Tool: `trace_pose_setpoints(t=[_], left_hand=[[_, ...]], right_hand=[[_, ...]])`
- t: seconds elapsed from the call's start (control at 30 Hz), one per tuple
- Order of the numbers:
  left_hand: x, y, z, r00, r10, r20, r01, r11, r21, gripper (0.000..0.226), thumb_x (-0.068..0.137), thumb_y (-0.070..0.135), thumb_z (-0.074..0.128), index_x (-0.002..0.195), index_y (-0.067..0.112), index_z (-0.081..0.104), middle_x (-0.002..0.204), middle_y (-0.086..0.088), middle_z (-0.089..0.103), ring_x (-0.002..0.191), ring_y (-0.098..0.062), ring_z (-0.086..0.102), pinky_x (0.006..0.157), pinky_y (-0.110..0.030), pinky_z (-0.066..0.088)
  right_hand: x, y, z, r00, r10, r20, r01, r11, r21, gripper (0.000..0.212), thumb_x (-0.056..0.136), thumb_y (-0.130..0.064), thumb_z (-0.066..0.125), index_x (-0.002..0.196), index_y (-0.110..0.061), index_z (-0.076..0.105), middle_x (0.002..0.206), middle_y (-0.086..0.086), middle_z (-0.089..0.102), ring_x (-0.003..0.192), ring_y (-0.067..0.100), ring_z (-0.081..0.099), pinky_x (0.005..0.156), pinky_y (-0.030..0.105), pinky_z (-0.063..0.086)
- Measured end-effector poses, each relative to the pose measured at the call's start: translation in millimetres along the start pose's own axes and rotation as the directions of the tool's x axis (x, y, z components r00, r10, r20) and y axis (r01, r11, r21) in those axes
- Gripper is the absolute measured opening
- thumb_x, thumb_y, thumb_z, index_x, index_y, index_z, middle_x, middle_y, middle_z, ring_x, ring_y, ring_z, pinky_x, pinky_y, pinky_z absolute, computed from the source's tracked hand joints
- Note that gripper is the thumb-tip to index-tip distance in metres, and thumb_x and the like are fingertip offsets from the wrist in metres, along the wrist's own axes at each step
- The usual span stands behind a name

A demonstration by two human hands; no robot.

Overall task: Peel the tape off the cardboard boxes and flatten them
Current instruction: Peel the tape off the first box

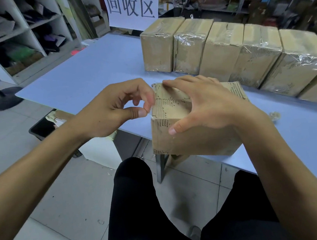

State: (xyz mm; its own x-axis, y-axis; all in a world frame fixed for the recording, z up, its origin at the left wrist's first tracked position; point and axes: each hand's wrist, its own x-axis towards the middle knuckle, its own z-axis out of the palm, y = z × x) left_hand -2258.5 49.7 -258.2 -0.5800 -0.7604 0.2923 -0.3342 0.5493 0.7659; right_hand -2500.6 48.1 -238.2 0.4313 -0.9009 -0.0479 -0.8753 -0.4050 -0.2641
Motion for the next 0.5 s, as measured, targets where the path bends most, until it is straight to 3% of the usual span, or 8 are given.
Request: trace_pose_setpoints(t=[0.1, 0.17, 0.23, 0.3, 0.37, 0.5], left_hand=[[-18.8, -1.9, 25.4, 0.934, -0.112, -0.339, 0.05, 0.981, -0.188, 0.019, 0.084, -0.001, 0.065, 0.091, 0.016, 0.061, 0.096, 0.0, 0.068, 0.099, -0.021, 0.062, 0.092, -0.03, 0.053], [-35.3, 0.7, 50.3, 0.821, -0.141, -0.553, 0.083, 0.988, -0.129, 0.024, 0.084, -0.001, 0.069, 0.092, 0.021, 0.063, 0.11, 0.004, 0.064, 0.103, -0.018, 0.064, 0.092, -0.029, 0.056], [-49.1, 2.8, 69.8, 0.675, -0.15, -0.722, 0.181, 0.983, -0.035, 0.027, 0.084, 0.002, 0.074, 0.09, 0.026, 0.065, 0.111, 0.002, 0.058, 0.092, -0.013, 0.064, 0.082, -0.025, 0.057], [-55.1, 4.2, 81.9, 0.615, -0.184, -0.767, 0.272, 0.962, -0.013, 0.02, 0.084, 0.008, 0.078, 0.083, 0.025, 0.067, 0.096, 0.003, 0.062, 0.082, -0.013, 0.063, 0.074, -0.034, 0.057], [-54.7, 6.2, 92.5, 0.632, -0.202, -0.749, 0.314, 0.949, 0.009, 0.013, 0.081, 0.016, 0.082, 0.078, 0.02, 0.069, 0.084, 0.006, 0.064, 0.076, -0.011, 0.064, 0.069, -0.037, 0.055], [-41.0, 14.0, 102.4, 0.63, -0.219, -0.745, 0.377, 0.925, 0.047, 0.021, 0.076, 0.034, 0.085, 0.076, 0.023, 0.067, 0.078, 0.01, 0.061, 0.069, -0.009, 0.06, 0.067, -0.034, 0.052]], right_hand=[[4.6, -2.1, 1.2, 0.999, 0.03, -0.023, -0.03, 0.999, -0.029, 0.115, 0.06, -0.077, 0.071, 0.157, -0.038, 0.023, 0.159, -0.015, 0.03, 0.143, 0.019, 0.029, 0.116, 0.041, 0.018], [5.9, -3.4, 1.5, 0.999, 0.037, -0.028, -0.038, 0.999, -0.035, 0.113, 0.06, -0.077, 0.069, 0.156, -0.038, 0.023, 0.159, -0.014, 0.03, 0.144, 0.02, 0.029, 0.115, 0.042, 0.018], [5.4, -4.8, 1.7, 0.999, 0.038, -0.03, -0.039, 0.999, -0.035, 0.113, 0.059, -0.077, 0.067, 0.156, -0.038, 0.024, 0.16, -0.014, 0.03, 0.144, 0.02, 0.029, 0.116, 0.042, 0.018], [4.7, -5.4, 1.6, 0.999, 0.042, -0.03, -0.044, 0.998, -0.038, 0.113, 0.06, -0.076, 0.067, 0.157, -0.037, 0.024, 0.16, -0.014, 0.03, 0.143, 0.019, 0.029, 0.115, 0.042, 0.018], [4.6, -5.9, 1.7, 0.998, 0.045, -0.035, -0.046, 0.998, -0.044, 0.112, 0.06, -0.075, 0.069, 0.157, -0.037, 0.024, 0.159, -0.014, 0.03, 0.143, 0.019, 0.029, 0.114, 0.041, 0.019], [5.1, -6.1, 1.7, 0.998, 0.047, -0.042, -0.049, 0.998, -0.047, 0.111, 0.064, -0.074, 0.072, 0.157, -0.037, 0.024, 0.16, -0.012, 0.03, 0.145, 0.019, 0.028, 0.115, 0.042, 0.019]])
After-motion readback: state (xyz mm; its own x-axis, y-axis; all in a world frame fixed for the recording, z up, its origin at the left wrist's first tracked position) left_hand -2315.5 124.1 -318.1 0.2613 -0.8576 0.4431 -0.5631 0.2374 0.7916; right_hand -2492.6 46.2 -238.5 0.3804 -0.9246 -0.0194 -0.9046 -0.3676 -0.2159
